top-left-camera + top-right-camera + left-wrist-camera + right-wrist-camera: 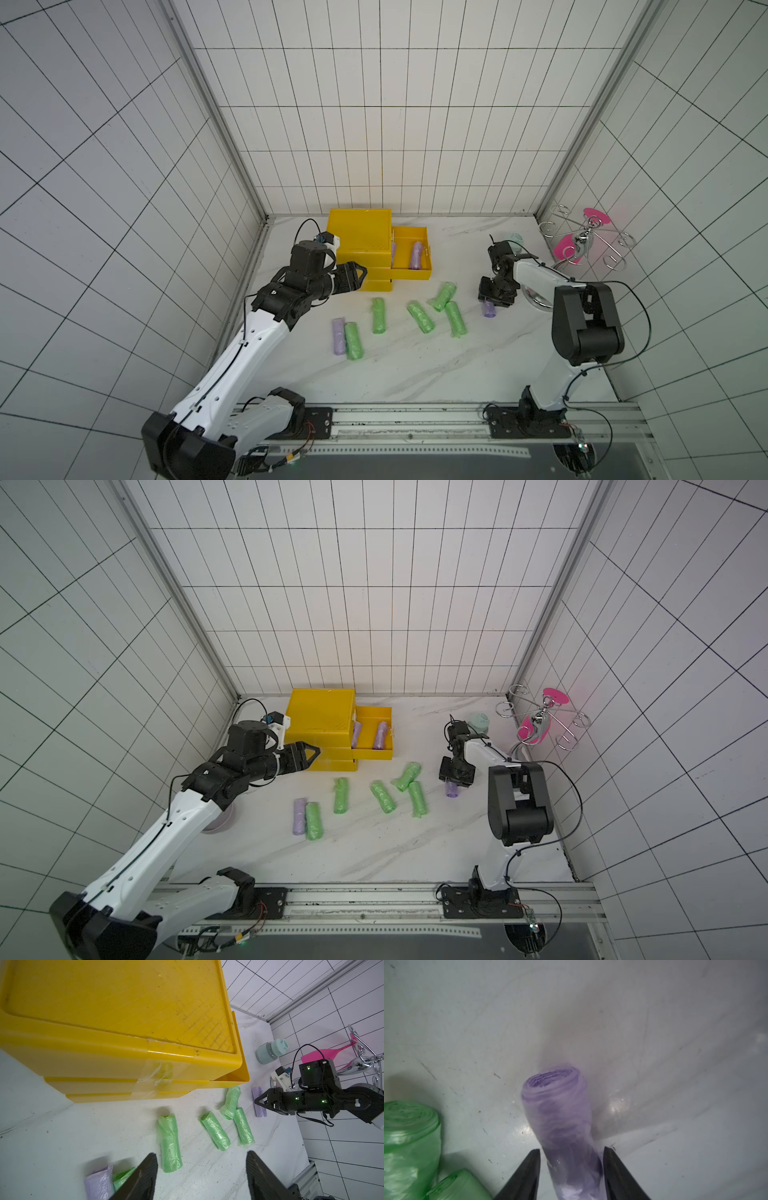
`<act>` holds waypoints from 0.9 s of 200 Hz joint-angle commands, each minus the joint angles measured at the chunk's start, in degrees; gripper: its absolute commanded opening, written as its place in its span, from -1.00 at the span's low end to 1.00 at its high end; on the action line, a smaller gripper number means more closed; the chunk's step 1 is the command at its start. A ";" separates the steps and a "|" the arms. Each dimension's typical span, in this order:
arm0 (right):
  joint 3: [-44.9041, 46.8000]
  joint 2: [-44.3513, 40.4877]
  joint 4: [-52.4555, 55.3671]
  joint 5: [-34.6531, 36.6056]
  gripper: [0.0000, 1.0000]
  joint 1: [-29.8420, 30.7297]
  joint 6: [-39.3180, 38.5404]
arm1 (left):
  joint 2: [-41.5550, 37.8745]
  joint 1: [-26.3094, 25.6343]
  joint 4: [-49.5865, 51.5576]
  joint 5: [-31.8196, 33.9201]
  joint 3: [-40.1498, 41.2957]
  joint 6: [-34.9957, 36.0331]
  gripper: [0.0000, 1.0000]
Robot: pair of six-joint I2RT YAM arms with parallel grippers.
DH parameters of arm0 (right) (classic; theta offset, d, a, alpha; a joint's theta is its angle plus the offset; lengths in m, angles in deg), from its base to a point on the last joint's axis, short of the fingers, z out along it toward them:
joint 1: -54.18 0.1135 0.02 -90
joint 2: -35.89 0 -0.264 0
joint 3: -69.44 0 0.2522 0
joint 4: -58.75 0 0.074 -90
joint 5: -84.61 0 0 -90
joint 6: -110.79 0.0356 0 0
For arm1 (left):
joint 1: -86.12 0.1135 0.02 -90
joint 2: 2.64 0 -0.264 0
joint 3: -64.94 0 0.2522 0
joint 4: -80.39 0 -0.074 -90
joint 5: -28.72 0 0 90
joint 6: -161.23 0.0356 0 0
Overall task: Sort the rolls of trash bags by color and place them into the drawer
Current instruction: Pick up the roll of trash bags from the center of the board.
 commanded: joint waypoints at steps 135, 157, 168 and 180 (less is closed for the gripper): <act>-4.53 -9.61 2.39 -4.61 -0.68 5.61 0.69 | 2.35 6.59 3.98 1.80 -9.47 5.57 0.41; -9.62 -12.01 5.78 -3.60 -0.68 8.24 1.19 | 4.25 10.50 5.64 1.73 -13.36 7.69 0.45; -12.79 -12.51 6.74 -3.23 -0.67 10.03 1.42 | 5.39 12.54 5.84 1.47 -14.81 8.57 0.45; -17.17 -11.79 7.90 -3.44 -0.66 12.32 1.70 | 6.87 14.56 5.54 1.29 -16.16 9.07 0.46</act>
